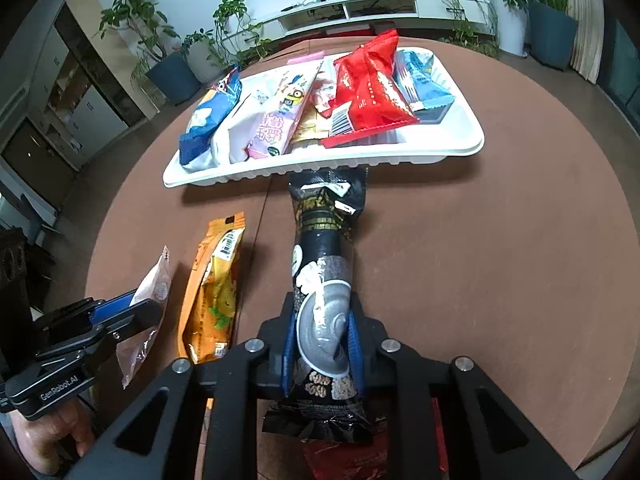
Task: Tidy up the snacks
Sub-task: 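Lift the white packet with the left gripper while the right gripper grasps the black-and-silver packet, then lower both packets into the white tray and open both grippers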
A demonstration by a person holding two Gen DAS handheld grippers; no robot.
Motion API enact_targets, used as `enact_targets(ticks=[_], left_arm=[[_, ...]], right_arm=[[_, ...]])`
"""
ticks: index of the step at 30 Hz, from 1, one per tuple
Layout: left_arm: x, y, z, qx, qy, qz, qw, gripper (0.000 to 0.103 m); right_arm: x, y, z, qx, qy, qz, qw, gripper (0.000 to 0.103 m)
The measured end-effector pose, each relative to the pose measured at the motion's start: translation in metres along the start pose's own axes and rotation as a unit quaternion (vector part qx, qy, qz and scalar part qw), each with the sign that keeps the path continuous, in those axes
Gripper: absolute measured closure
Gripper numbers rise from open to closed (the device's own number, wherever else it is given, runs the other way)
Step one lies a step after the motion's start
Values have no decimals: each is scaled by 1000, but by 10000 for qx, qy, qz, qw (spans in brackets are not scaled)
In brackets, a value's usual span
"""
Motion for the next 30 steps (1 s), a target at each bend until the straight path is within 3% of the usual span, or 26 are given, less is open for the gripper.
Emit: enact_targets(ticks=[11, 18, 22, 30], left_arm=[[-21, 1, 16, -99, -257, -195, 9994, 81], [-49, 9, 48, -135, -608, -171, 9979, 81], [-73, 9, 82, -27, -912, -53, 9958, 81], [-76, -13, 162, 315, -1075, 20, 9937, 81]], right_arm=[[-45, -15, 3, 363, -444, 506, 9971, 80], [-104, -83, 31, 1249, -1237, 497, 9832, 80], [-133, -103, 53, 1377, -1607, 311, 9769, 80], [-143, -51, 120, 579, -1823, 363, 9809, 80]])
Point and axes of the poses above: each gripper's, at about its wrist camera, not at the fingertips, and x roughly the way its jaws point, y to its left, z to its top, the point moved 5 cm from there along x, roughly the way its jaws point, and after that the axes turned 8 degrees about y, right-handed, at the moved point
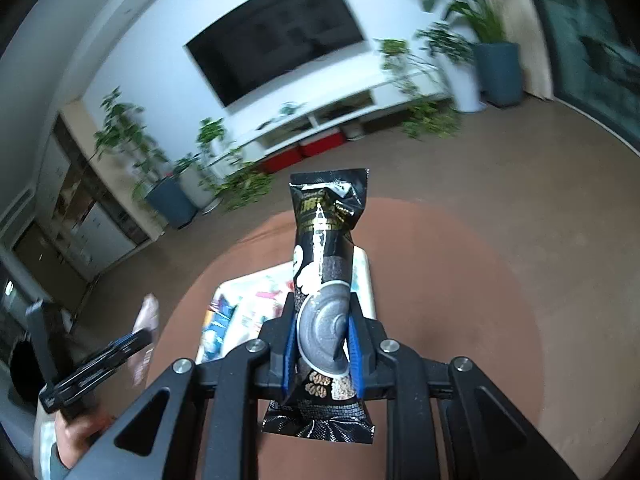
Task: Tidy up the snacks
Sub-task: 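Lower both packets into the white tray and open both grippers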
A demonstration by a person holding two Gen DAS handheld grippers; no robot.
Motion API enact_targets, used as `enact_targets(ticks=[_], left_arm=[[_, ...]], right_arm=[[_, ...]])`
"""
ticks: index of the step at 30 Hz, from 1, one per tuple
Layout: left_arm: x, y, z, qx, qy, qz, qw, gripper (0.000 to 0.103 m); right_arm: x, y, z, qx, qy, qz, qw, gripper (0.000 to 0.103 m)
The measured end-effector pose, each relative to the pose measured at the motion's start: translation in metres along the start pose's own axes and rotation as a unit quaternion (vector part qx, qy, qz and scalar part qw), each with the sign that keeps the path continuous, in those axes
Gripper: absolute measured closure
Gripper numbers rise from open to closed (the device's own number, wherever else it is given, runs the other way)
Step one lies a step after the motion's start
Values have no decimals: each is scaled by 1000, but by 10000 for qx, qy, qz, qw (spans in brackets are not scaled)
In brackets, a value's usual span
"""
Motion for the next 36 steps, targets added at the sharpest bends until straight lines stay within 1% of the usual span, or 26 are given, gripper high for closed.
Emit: enact_targets(ticks=[4, 8, 12, 15, 19, 22, 25, 29, 33, 36], left_arm=[[30, -6, 18, 94, 200, 27, 9998, 81], [72, -3, 18, 125, 535, 84, 9985, 81], [107, 2, 22, 49, 663, 132, 9977, 81], [128, 3, 20, 51, 771, 157, 9969, 81], [155, 4, 14, 28, 914, 214, 9956, 81], [174, 5, 11, -10, 943, 207, 9953, 81], [185, 4, 10, 5, 954, 247, 9951, 81], [194, 6, 6, 0, 962, 243, 9951, 81], [194, 12, 9, -39, 929, 203, 9955, 81], [190, 15, 7, -118, 885, 55, 9960, 80]], right_arm=[[43, 33, 13, -361, 318, 130, 9988, 80], [91, 50, 11, -543, 759, 149, 9955, 80], [135, 50, 6, -631, 1170, 25, 9911, 80], [159, 47, 0, -649, 1385, -114, 9882, 80], [174, 37, -3, -575, 1523, -203, 9864, 80], [185, 33, -9, -604, 1669, -264, 9838, 80], [191, 32, -11, -564, 1724, -287, 9830, 80], [199, 25, -15, -505, 1758, -273, 9828, 80], [200, 22, -15, -479, 1731, -249, 9834, 80], [200, 22, -15, -437, 1728, -208, 9838, 79]])
Point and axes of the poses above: each gripper's, at about its wrist camera, not at the fingertips, and x roughly the way its jaws point, y to its left, z to its top, the point moved 5 cm from there along x, roughly the way its jaws point, and after that the axes turned 8 degrees about y, right-handed, at the moved point
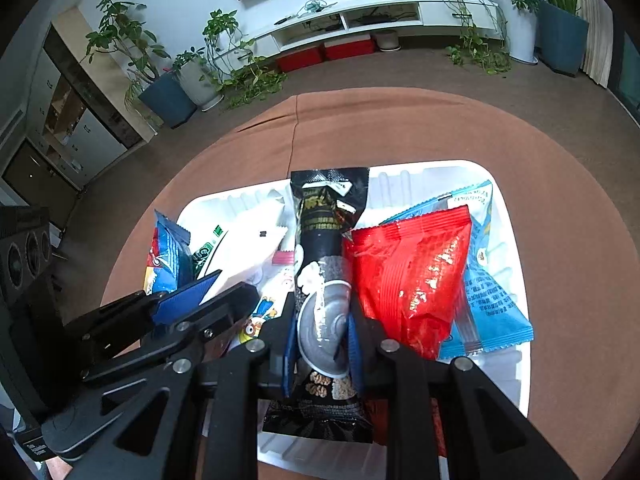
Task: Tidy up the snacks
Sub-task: 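Lower both packets into the white tray and open both grippers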
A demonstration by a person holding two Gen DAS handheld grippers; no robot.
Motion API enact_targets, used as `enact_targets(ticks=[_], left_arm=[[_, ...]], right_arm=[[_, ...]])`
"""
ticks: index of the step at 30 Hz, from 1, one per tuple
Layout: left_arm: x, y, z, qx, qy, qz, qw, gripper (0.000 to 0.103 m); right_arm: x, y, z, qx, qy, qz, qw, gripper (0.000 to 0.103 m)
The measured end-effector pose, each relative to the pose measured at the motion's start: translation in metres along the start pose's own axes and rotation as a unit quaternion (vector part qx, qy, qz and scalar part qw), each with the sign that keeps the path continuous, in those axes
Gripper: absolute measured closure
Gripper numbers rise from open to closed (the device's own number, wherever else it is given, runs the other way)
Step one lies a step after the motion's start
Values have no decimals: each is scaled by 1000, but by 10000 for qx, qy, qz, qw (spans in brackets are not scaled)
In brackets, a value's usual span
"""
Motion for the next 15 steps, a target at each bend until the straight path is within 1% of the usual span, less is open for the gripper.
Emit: enact_targets(ticks=[3, 7, 10, 15], left_arm=[[-8, 4, -5, -90, -48, -118, 9999, 78], [-14, 8, -9, -173, -81, -219, 9996, 78], [-18, 7, -8, -185, -80, -282, 9994, 73], [-28, 3, -9, -210, -160, -333, 9991, 60]], right_arm=[[-1, 0, -1, 38, -22, 43, 10000, 77], [-4, 1, 0, 48, -67, 46, 10000, 72], [-10, 2, 1, 51, -146, 15, 9999, 72], [-24, 3, 2, 33, -273, -8, 9996, 71]])
Point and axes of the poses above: each gripper's, at about its wrist camera, not at the fingertips, and x roughly the way its jaws point, y to its left, z to its top, the point moved 5 cm from there along x, roughly the way its jaws point, and after that the axes turned 8 degrees about y, right-handed, at the moved point
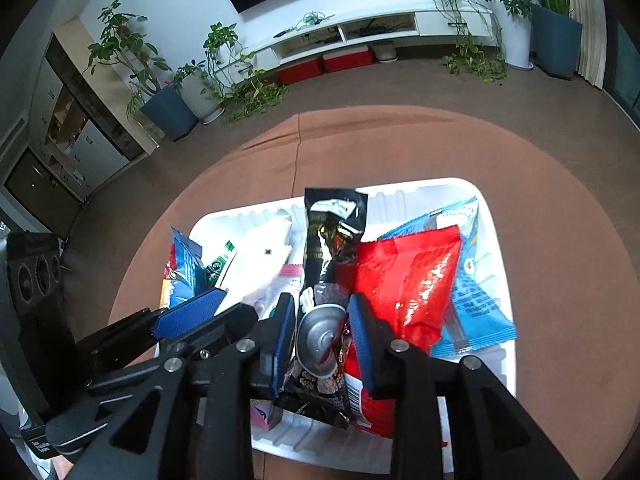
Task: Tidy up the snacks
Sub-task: 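Lower both packets into the white tray and open both grippers, then move the left gripper to the orange bar and grasp it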
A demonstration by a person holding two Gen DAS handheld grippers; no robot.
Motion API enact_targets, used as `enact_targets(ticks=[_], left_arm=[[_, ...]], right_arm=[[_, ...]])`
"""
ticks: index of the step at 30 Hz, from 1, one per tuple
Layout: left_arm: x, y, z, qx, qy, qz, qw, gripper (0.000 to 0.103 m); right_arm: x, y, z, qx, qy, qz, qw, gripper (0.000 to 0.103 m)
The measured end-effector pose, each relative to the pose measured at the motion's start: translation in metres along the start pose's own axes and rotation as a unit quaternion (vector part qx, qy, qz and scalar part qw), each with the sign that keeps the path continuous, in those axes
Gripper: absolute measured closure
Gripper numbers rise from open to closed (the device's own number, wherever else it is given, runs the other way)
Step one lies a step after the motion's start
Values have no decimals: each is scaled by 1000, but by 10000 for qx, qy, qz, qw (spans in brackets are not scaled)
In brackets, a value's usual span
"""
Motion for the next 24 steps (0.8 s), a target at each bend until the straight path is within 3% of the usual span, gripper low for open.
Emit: enact_targets(ticks=[3, 7, 9, 11, 15, 20, 24], left_arm=[[-10, -4, -1, 14, -84, 20, 10000, 50], [-35, -8, -6, -46, -311, -51, 9995, 37], [-49, -10, -10, -38, -444, -63, 9990, 15], [-68, -14, -17, -24, -578, -44, 9983, 0], [-90, -24, -38, 94, -560, 120, 9983, 0], [-103, -37, -86, 353, -454, 260, 9980, 0], [-103, -48, -131, 697, -362, 620, 9950, 0]], right_arm=[[-12, 1, -1, 10, -116, 6, 9999, 69], [-33, 3, -5, 43, -310, 90, 9995, 53], [-49, 3, -9, 61, -477, 219, 9986, 41], [-66, 1, -16, 121, -682, 332, 9970, 27], [-96, -3, -39, 206, -955, 500, 9940, 20], [-117, -8, -74, 274, -1056, 569, 9924, 18], [-128, -14, -106, 402, -1102, 606, 9912, 17]])
Point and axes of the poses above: each gripper's, at about its wrist camera, not at the fingertips, and x roughly the way its jaws point, y to its left, z to its top, the point moved 5 cm from there along x, roughly the way its jaws point, and after that the axes turned 8 degrees about y, right-handed, at the moved point
